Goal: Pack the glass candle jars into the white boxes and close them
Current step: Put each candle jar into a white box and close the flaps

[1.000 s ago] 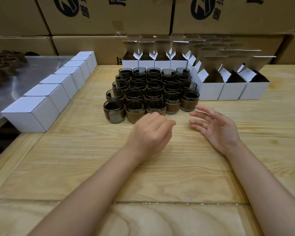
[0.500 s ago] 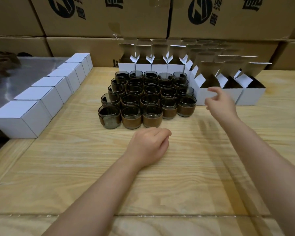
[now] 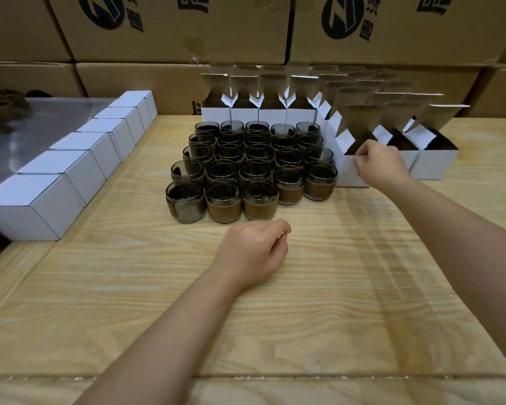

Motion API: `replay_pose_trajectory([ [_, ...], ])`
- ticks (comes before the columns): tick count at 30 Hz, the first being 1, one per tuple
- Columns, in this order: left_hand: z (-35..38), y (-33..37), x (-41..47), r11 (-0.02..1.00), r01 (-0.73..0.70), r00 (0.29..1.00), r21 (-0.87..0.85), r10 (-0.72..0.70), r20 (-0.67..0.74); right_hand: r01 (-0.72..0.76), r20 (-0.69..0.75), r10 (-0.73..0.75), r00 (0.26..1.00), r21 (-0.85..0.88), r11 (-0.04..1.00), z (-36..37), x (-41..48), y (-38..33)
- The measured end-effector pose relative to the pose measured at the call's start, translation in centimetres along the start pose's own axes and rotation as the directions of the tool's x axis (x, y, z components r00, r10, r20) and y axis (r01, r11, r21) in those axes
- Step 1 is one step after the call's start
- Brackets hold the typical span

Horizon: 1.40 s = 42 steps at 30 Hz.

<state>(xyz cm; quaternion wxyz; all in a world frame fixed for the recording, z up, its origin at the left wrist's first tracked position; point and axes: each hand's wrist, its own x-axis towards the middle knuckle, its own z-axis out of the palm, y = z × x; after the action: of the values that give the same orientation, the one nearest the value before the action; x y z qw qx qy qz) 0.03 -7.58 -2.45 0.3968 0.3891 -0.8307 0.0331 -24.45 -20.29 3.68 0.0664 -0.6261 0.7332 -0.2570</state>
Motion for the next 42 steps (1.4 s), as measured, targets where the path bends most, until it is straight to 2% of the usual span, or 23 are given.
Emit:
replay_pose_trajectory([
  [6,0.1,0.0,-0.1,1.0,0.016,1.0,0.003,-0.016,0.003,0.014,-0.03,-0.018,0.999,-0.139,0.99,-1.3,-2.4,0.6],
  [11,0.1,0.0,-0.1,1.0,0.017,1.0,0.015,-0.017,-0.002,0.056,-0.225,-0.109,0.968,-0.231,0.971,-2.3,-7.1,1.1],
  [15,0.2,0.0,-0.1,1.0,-0.001,0.999,0.017,0.002,-0.051,0.197,-0.36,-0.262,0.895,-0.207,0.958,-1.4,-12.0,-0.3],
  [17,0.0,-0.1,0.0,0.999,0.02,0.997,-0.028,-0.022,-0.069,0.266,-0.378,-0.312,0.872,-0.171,0.949,-0.6,-14.2,-1.6],
  [20,-0.1,-0.2,-0.1,0.986,0.016,1.0,-0.169,-0.018,-0.008,0.358,-0.379,-0.383,0.842,-0.137,0.924,0.7,-16.9,-3.8],
  [24,0.0,-0.4,-0.1,0.957,0.012,1.0,-0.288,-0.004,0.028,0.446,-0.323,-0.454,0.831,-0.102,0.889,1.8,-19.2,-5.7],
  [28,0.0,-0.5,0.0,0.964,0.016,0.999,-0.267,-0.004,0.047,0.426,-0.27,-0.396,0.878,0.063,0.902,1.5,-19.6,-6.1],
  [31,0.1,-0.7,0.0,0.971,0.026,0.997,-0.238,-0.008,0.076,0.421,-0.449,-0.3,0.841,0.197,0.885,0.4,-18.3,-6.2],
  [33,0.2,-0.8,-0.1,0.969,0.047,0.996,-0.243,-0.027,0.083,0.425,-0.516,-0.256,0.817,0.24,0.873,0.0,-16.6,-5.8],
  [35,0.2,-0.8,-0.1,0.961,0.061,0.996,-0.27,-0.041,0.08,0.4,-0.474,-0.221,0.852,0.319,0.859,0.4,-15.3,-5.3],
  [37,0.3,-0.8,-0.1,0.954,0.075,0.995,-0.291,-0.053,0.083,0.334,-0.373,-0.159,0.914,0.471,0.817,1.4,-15.0,-4.8],
  [39,0.4,-0.9,-0.2,0.95,0.083,0.994,-0.3,-0.059,0.089,0.279,-0.289,-0.118,0.95,0.617,0.736,2.2,-15.0,-4.5],
  [42,0.3,-0.9,-0.4,0.933,0.121,0.992,-0.338,-0.098,0.085,0.229,-0.258,-0.044,0.965,0.749,0.622,2.3,-14.6,-4.0],
])
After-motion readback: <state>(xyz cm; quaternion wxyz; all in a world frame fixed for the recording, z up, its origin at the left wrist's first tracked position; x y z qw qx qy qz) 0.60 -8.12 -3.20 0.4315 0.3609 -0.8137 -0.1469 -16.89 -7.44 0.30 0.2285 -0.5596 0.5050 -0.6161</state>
